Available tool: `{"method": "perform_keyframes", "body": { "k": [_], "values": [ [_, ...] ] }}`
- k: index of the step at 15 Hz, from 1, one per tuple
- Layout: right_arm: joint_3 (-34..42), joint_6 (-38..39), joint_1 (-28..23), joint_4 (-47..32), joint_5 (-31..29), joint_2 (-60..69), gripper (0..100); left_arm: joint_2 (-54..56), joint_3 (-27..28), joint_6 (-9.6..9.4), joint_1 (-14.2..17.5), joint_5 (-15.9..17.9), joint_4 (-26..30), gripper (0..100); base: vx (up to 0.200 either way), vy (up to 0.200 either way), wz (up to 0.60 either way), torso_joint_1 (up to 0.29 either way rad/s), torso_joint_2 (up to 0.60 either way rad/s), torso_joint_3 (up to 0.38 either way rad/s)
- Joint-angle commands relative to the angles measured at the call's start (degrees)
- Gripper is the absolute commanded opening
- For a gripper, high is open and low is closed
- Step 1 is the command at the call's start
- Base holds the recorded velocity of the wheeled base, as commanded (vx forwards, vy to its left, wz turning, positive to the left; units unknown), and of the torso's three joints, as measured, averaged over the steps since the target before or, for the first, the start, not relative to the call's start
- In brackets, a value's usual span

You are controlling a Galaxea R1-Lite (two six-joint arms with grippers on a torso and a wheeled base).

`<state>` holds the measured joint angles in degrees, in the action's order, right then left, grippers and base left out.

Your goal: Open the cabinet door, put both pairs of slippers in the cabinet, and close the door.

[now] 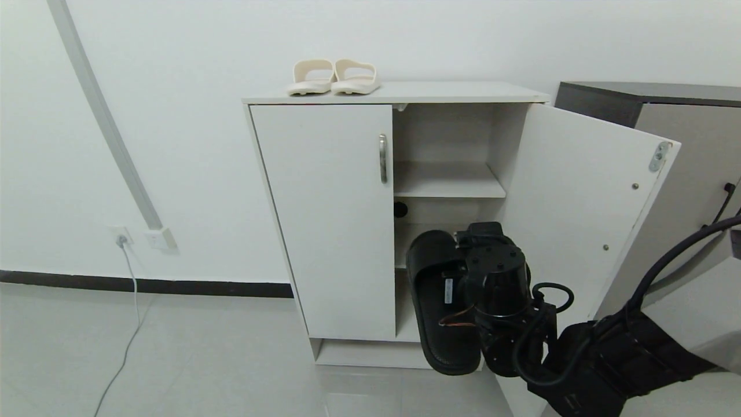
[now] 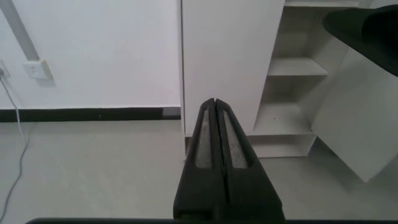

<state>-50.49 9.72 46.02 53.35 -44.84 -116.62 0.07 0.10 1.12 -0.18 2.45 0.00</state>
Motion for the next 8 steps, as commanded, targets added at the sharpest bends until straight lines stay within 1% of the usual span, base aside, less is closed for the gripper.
{"method": "perform_keyframes", "body": {
  "k": [1, 5, 8],
  "values": [
    [0.5, 0.0, 0.1, 0.1, 0.1, -0.1, 0, -0.1, 0.0, 0.02, -0.1, 0.0, 0.0, 0, 0.000, 0.000, 0.00, 0.000, 0.00, 0.000],
    [0.7, 0.4, 0.7, 0.1, 0.5, -1.5, 0, -0.1, 0.0, 0.02, 0.0, 0.0, 0.0, 0, 0.000, 0.000, 0.00, 0.000, 0.00, 0.000],
    [0.6, 1.2, -0.5, 0.0, 0.6, -3.9, 0, -0.1, 0.0, 0.11, -0.1, 0.0, 0.0, 0, 0.000, 0.000, 0.00, 0.000, 0.00, 0.000]
  ]
}}
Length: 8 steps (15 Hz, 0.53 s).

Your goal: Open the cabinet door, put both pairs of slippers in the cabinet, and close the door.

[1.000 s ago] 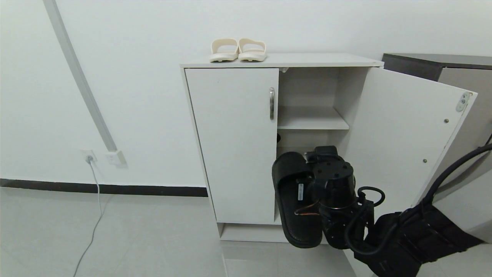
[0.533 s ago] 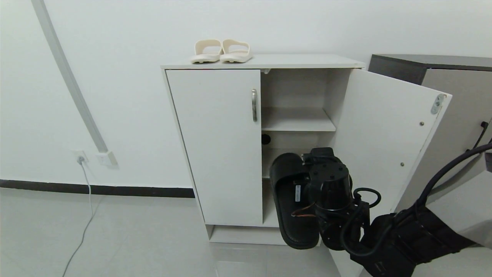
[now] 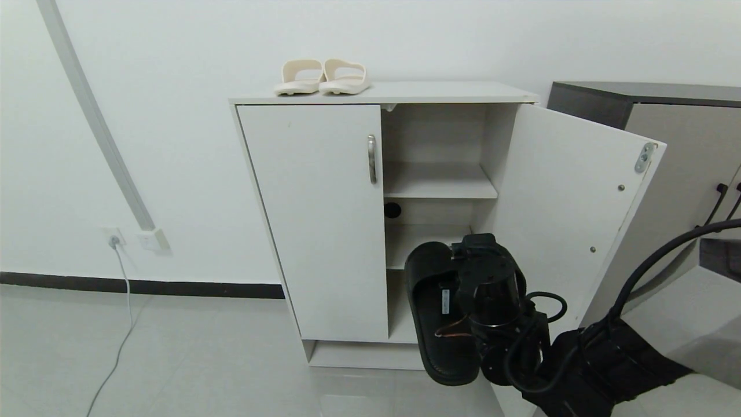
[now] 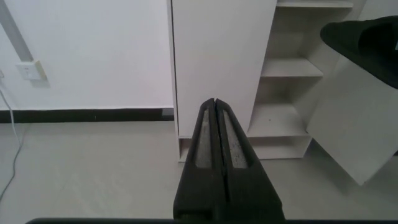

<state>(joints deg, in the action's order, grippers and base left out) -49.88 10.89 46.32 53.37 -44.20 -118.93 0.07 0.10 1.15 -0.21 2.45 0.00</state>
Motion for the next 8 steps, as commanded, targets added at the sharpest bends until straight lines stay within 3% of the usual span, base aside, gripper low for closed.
{"method": "perform_keyframes", "body": {
  "k": [1, 8],
  "values": [
    [0.0, 0.0, -1.4, 0.0, 0.0, -1.9, 0, -0.1, 0.0, 0.08, 0.0, 0.0, 0.0, 0, 0.000, 0.000, 0.00, 0.000, 0.00, 0.000],
    [-0.1, 0.5, -5.2, 0.0, 2.4, -3.8, 0, -0.1, 0.0, 0.08, 0.0, 0.0, 0.0, 0, 0.000, 0.000, 0.00, 0.000, 0.00, 0.000]
  ]
}}
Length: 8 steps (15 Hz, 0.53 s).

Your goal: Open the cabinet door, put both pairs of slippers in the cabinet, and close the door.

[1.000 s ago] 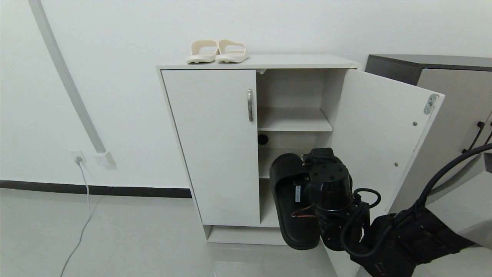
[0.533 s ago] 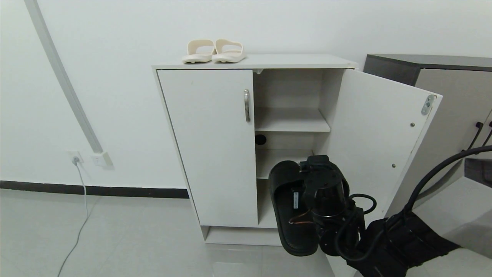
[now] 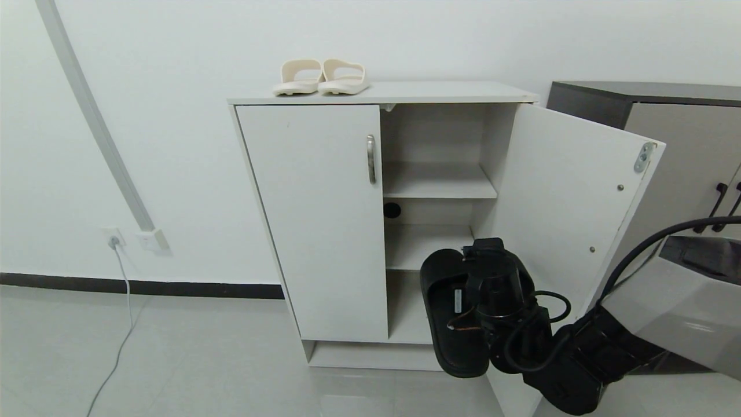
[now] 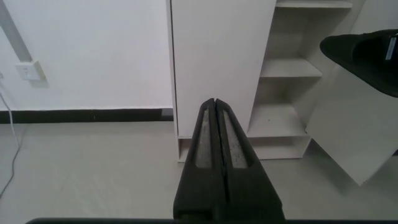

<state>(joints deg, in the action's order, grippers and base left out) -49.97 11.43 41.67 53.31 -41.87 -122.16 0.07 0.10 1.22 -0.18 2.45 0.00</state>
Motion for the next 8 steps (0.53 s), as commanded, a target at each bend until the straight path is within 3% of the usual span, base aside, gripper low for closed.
{"method": "perform_keyframes", "body": {
  "k": [1, 8],
  "values": [
    [0.0, 0.1, -1.2, 0.0, 0.0, -0.8, 0, -0.1, 0.0, 0.10, -0.1, 0.0, 0.0, 0, 0.000, 0.000, 0.00, 0.000, 0.00, 0.000],
    [0.0, 0.0, -3.3, 0.0, 0.0, -0.8, 0, -0.1, 0.0, 0.10, 0.0, 0.0, 0.0, 0, 0.000, 0.000, 0.00, 0.000, 0.00, 0.000]
  ]
}}
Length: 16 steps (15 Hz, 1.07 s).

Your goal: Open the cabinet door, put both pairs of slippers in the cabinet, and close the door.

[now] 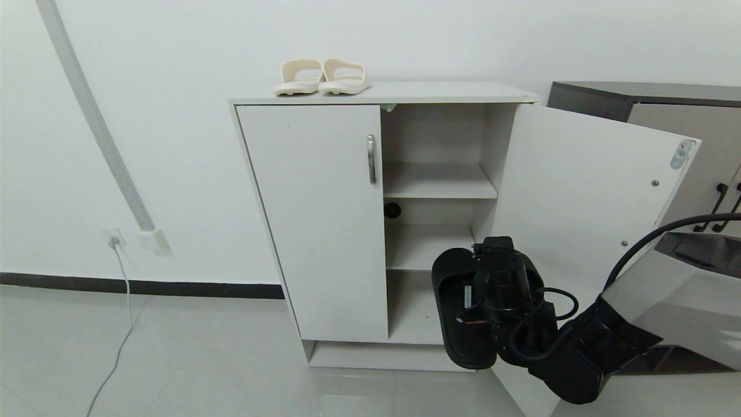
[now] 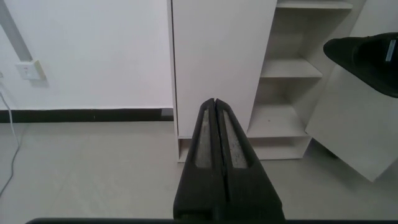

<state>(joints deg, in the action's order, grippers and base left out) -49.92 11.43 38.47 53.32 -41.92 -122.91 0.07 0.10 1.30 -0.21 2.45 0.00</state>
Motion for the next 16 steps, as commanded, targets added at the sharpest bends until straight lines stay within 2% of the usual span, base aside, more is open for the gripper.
{"method": "perform_keyframes", "body": {
  "k": [1, 16],
  "values": [
    [0.0, 0.0, -0.5, 0.0, 0.1, -0.1, 0, -0.1, 0.0, 0.01, -0.1, 0.0, 0.0, 0, 0.000, 0.000, 0.00, 0.000, 0.00, 0.000],
    [-0.4, -0.1, -3.1, 0.0, 0.3, -1.5, 0, -0.1, 0.0, 0.01, 0.0, -0.1, 0.0, 0, 0.000, 0.000, 0.00, 0.000, 0.00, 0.000]
  ]
}}
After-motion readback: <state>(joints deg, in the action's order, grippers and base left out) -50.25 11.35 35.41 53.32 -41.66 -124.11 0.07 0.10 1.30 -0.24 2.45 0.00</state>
